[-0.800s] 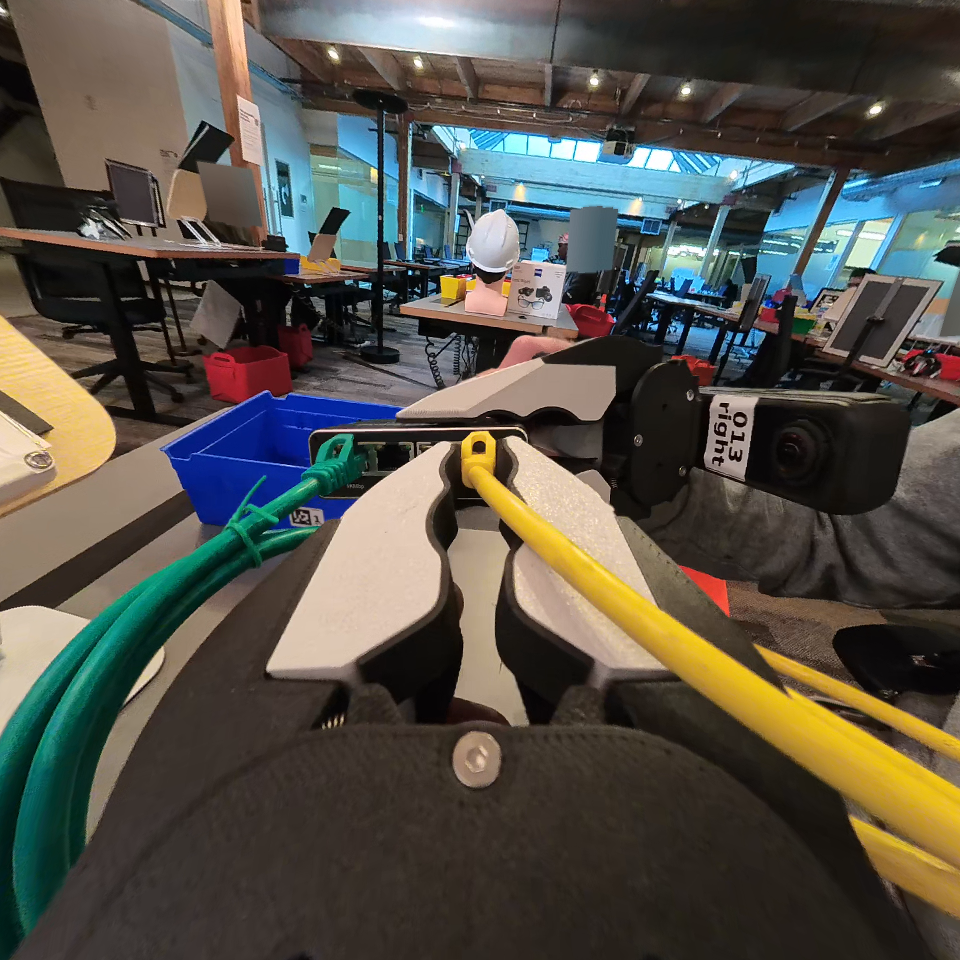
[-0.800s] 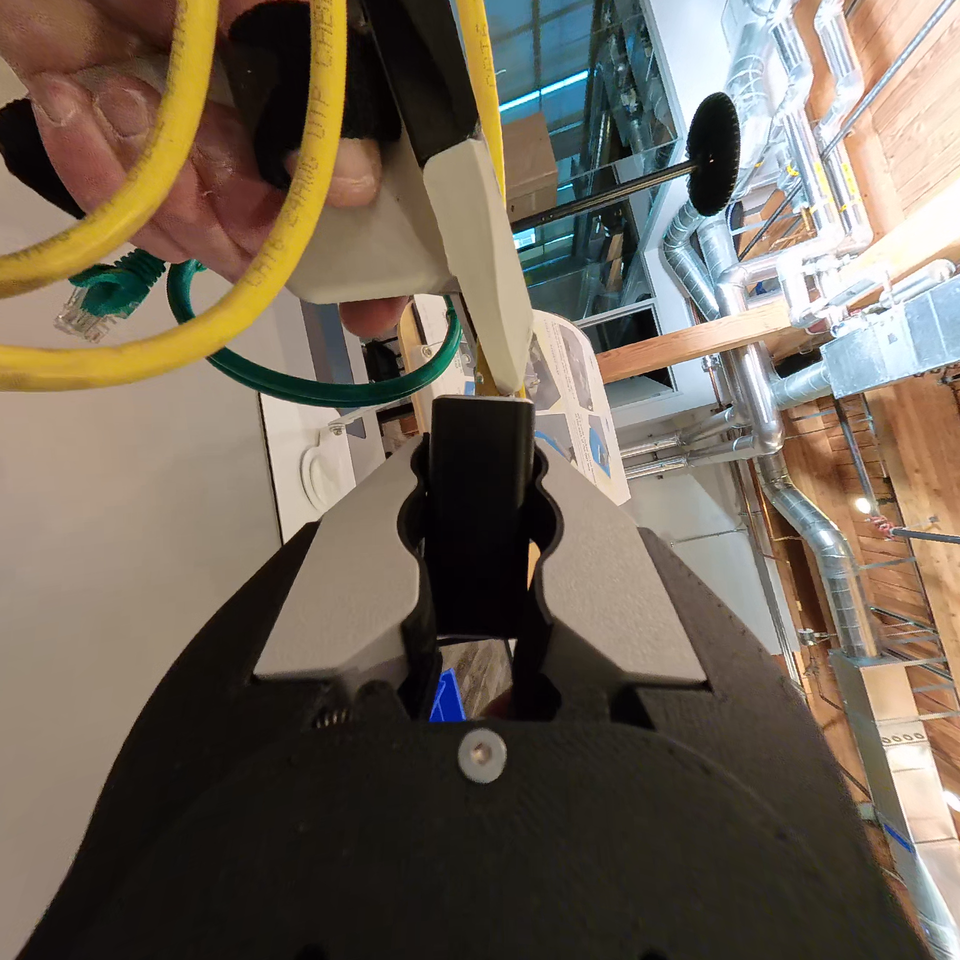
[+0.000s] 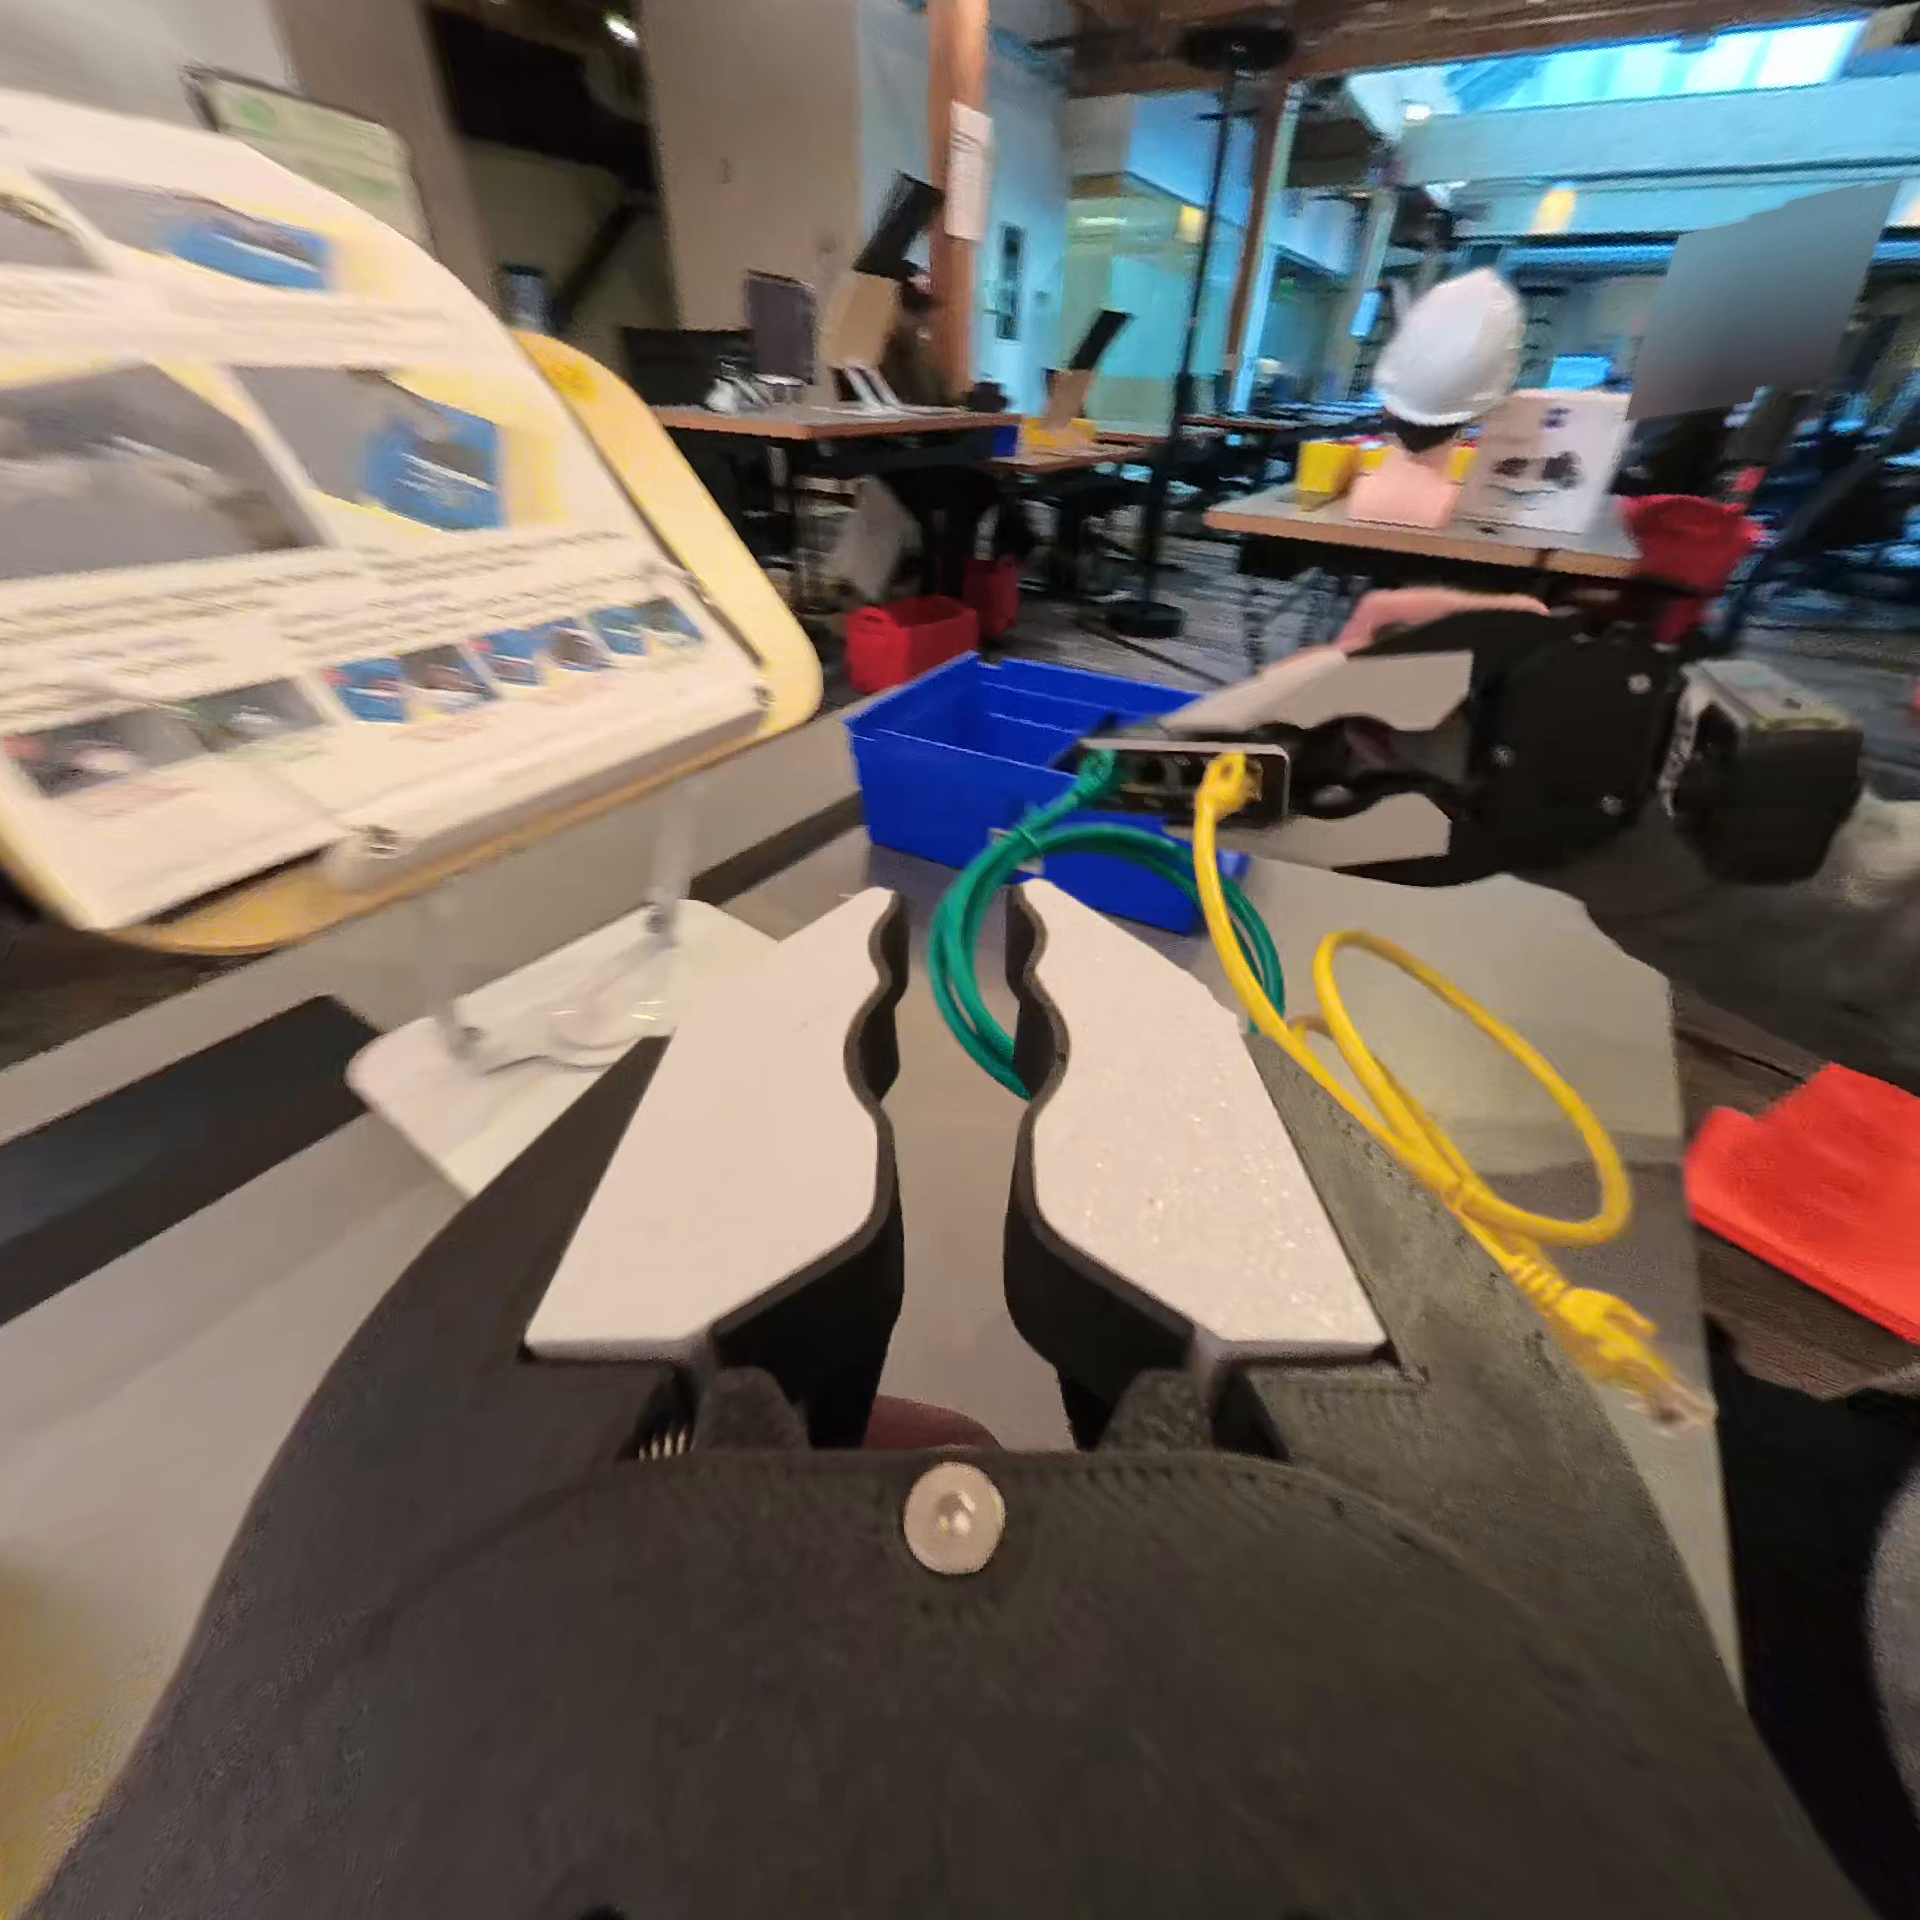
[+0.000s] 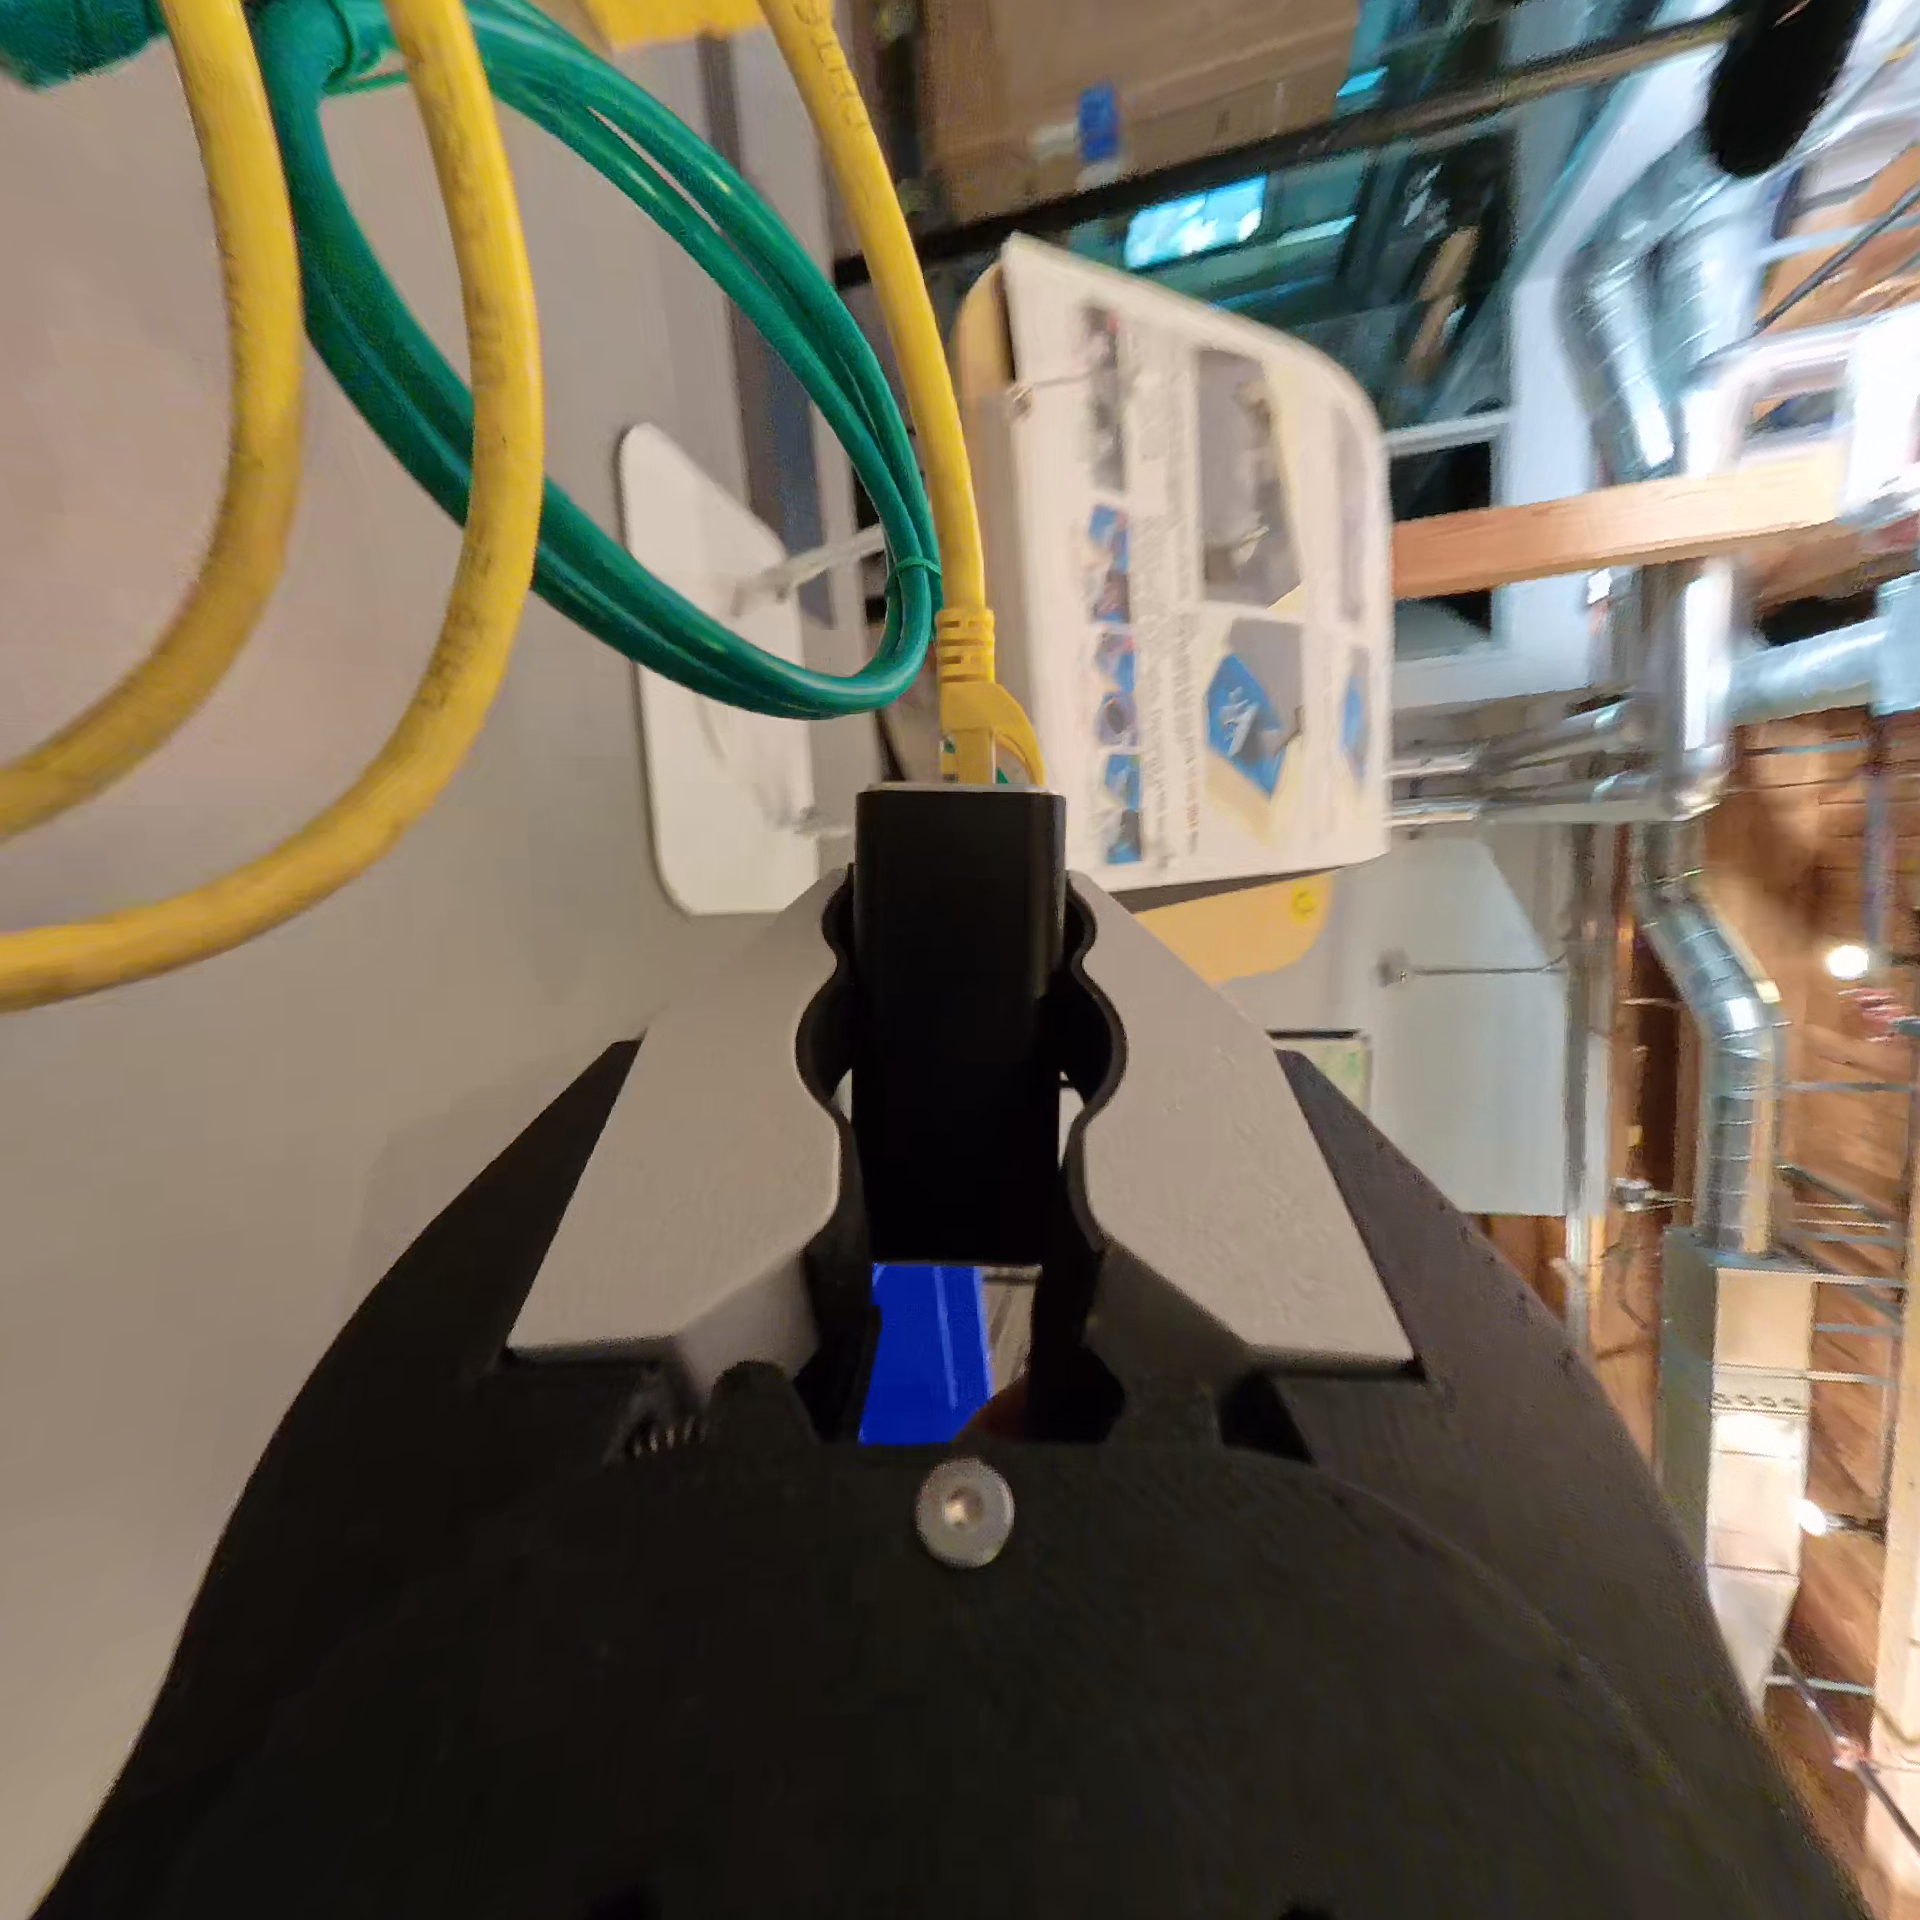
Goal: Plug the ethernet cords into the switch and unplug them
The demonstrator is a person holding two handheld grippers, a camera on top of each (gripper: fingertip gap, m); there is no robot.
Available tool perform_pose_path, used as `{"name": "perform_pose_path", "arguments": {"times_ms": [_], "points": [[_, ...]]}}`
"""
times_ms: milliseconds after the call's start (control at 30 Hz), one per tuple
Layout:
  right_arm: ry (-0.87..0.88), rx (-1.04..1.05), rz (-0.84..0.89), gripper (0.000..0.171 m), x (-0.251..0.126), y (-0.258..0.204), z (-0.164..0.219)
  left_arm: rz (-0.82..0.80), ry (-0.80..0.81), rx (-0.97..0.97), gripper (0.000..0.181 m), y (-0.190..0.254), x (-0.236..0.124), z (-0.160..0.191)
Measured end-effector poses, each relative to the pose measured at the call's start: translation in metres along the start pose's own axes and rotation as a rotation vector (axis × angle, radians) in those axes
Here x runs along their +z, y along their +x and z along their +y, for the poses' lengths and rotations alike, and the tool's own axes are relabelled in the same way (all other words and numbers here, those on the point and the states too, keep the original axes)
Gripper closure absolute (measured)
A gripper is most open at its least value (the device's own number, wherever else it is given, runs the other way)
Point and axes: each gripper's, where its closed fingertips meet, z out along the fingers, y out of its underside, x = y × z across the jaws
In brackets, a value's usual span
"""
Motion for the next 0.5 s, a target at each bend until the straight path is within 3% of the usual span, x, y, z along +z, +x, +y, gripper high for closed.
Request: {"name": "perform_pose_path", "arguments": {"times_ms": [100, 200, 333, 500], "points": [[-0.061, -0.004, -0.059, 0.140, 0.004, -0.017, 0.010, -0.093, -0.034, 0.142, 0.159, 0.001, -0.011, -0.020], [-0.143, 0.011, -0.136, 0.139, 0.010, -0.030, 0.017, -0.045, -0.125, 0.304, 0.154, 0.045, 0.016, -0.022], [-0.199, -0.008, -0.223, 0.139, 0.013, -0.046, 0.014, -0.027, -0.375, 0.578, 0.144, 0.081, 0.074, 0.028], [-0.180, 0.005, -0.316, 0.140, 0.002, -0.059, -0.003, 0.017, -0.579, 0.714, 0.144, 0.088, 0.110, 0.092]]}}
